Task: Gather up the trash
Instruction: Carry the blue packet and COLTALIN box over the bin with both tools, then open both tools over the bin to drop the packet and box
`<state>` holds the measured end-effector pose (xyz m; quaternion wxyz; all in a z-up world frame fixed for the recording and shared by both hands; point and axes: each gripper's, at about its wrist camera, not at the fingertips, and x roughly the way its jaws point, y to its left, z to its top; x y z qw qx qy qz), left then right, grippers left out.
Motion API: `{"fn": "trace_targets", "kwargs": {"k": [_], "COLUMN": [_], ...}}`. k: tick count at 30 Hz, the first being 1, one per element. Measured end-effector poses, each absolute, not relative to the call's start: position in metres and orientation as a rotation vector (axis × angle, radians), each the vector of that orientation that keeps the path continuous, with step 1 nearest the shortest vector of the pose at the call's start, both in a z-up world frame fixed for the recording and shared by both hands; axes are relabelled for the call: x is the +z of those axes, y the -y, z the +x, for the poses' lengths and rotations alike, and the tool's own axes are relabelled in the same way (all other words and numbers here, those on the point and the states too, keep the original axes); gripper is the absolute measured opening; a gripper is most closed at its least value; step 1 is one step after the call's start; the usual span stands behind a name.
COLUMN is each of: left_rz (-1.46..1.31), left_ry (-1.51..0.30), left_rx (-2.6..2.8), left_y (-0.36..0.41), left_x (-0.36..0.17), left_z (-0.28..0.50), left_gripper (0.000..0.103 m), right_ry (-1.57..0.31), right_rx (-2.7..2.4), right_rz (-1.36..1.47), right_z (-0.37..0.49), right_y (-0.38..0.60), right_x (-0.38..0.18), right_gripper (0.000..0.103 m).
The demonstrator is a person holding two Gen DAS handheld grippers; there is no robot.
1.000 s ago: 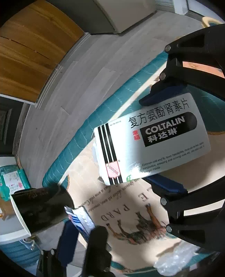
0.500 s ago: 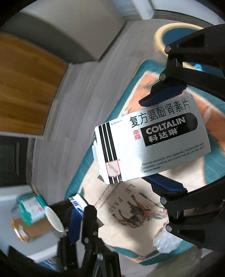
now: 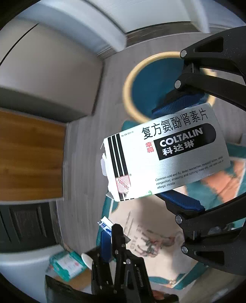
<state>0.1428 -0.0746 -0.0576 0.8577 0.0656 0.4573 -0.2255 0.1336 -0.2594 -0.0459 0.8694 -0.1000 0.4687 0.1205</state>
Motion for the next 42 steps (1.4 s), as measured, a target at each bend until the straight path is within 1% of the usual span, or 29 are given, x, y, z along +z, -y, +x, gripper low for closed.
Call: {"fn": "trace_targets", "kwargs": {"k": [4, 8, 11, 15, 17, 23, 26, 30, 31, 32, 33, 34, 37, 42], "left_rz": [0.167, 0.137, 0.158, 0.177, 0.211, 0.324, 0.361, 0.387, 0.382, 0.374, 0.367, 0.358, 0.354, 0.335], "left_ry": [-0.979, -0.918, -0.915, -0.936, -0.942, -0.957, -0.976, -0.961, -0.958, -0.956, -0.953, -0.942, -0.921, -0.915], "left_rx": [-0.54, -0.563, -0.557, -0.559, -0.575, -0.62, -0.632, -0.658, -0.665, -0.665, -0.664, -0.667, -0.66, -0.642], "left_y": [0.113, 0.142, 0.159, 0.184, 0.199, 0.263, 0.284, 0.297, 0.297, 0.297, 0.298, 0.297, 0.294, 0.281], "left_x": [-0.058, -0.041, -0.045, -0.059, -0.066, -0.105, -0.125, -0.141, -0.142, -0.143, -0.142, -0.14, -0.136, -0.123], "left_z": [0.134, 0.133, 0.134, 0.146, 0.151, 0.17, 0.178, 0.186, 0.188, 0.19, 0.189, 0.187, 0.184, 0.181], "left_gripper": [0.03, 0.03, 0.03, 0.03, 0.03, 0.03, 0.03, 0.032, 0.033, 0.044, 0.06, 0.066, 0.069, 0.069], "right_ry": [-0.988, -1.002, -0.989, -0.989, -0.986, -1.006, -1.001, -1.007, -1.008, -1.006, -1.004, -1.002, -1.003, -1.015], "right_rx": [0.191, 0.132, 0.101, 0.036, -0.002, -0.092, -0.106, -0.1, -0.096, -0.09, -0.081, -0.075, -0.068, -0.044], "right_rz": [-0.171, -0.148, -0.11, -0.063, 0.005, 0.355, 0.479, 0.534, 0.532, 0.528, 0.529, 0.528, 0.531, 0.531], "right_z": [0.126, 0.124, 0.133, 0.142, 0.149, 0.159, 0.163, 0.171, 0.173, 0.174, 0.176, 0.177, 0.181, 0.186], "right_y": [0.284, 0.313, 0.34, 0.375, 0.4, 0.476, 0.495, 0.502, 0.501, 0.499, 0.498, 0.496, 0.493, 0.486], "right_x": [-0.053, -0.064, -0.065, -0.071, -0.076, -0.102, -0.113, -0.124, -0.126, -0.127, -0.128, -0.129, -0.129, -0.131], "right_gripper": [0.077, 0.077, 0.077, 0.077, 0.077, 0.077, 0.077, 0.077, 0.077, 0.077, 0.078, 0.078, 0.078, 0.079]}}
